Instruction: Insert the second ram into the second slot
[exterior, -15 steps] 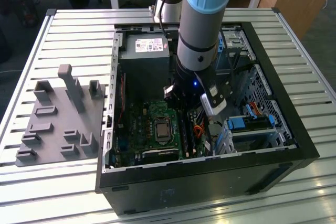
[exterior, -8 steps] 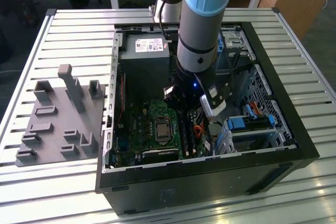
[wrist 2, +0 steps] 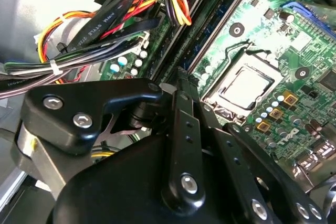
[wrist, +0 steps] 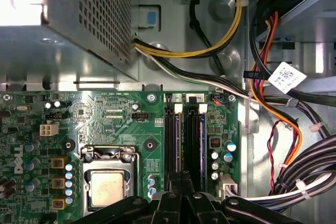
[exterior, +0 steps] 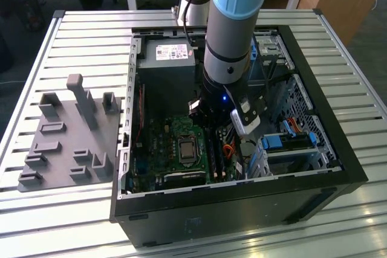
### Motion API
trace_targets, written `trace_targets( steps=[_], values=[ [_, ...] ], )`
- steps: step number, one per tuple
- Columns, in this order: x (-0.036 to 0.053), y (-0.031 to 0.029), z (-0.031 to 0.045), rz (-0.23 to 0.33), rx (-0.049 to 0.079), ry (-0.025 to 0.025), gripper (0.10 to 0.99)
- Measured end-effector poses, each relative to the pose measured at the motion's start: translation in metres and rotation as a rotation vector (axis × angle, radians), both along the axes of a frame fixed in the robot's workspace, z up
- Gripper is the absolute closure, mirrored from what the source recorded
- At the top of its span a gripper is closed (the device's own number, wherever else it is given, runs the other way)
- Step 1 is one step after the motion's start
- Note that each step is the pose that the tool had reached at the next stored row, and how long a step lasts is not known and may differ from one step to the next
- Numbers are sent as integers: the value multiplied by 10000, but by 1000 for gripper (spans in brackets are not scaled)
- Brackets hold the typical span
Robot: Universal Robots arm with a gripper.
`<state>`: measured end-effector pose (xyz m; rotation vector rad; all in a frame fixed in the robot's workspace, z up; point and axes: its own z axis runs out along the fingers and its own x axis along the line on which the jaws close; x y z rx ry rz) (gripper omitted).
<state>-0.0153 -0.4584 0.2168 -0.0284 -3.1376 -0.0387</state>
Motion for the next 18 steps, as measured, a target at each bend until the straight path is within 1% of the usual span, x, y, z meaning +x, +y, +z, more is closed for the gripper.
trace_targets(
  steps=[1,3,7,11,18],
  values=[
    [1,2,18,0,16,-5,980],
    [-1,-2,88,-1,-15,5,980],
    [-1,-2,147,0,-16,5,980],
    [-1,-2,189,0,-16,5,980],
    [-1,-2,230,0,-15,6,980]
  ],
)
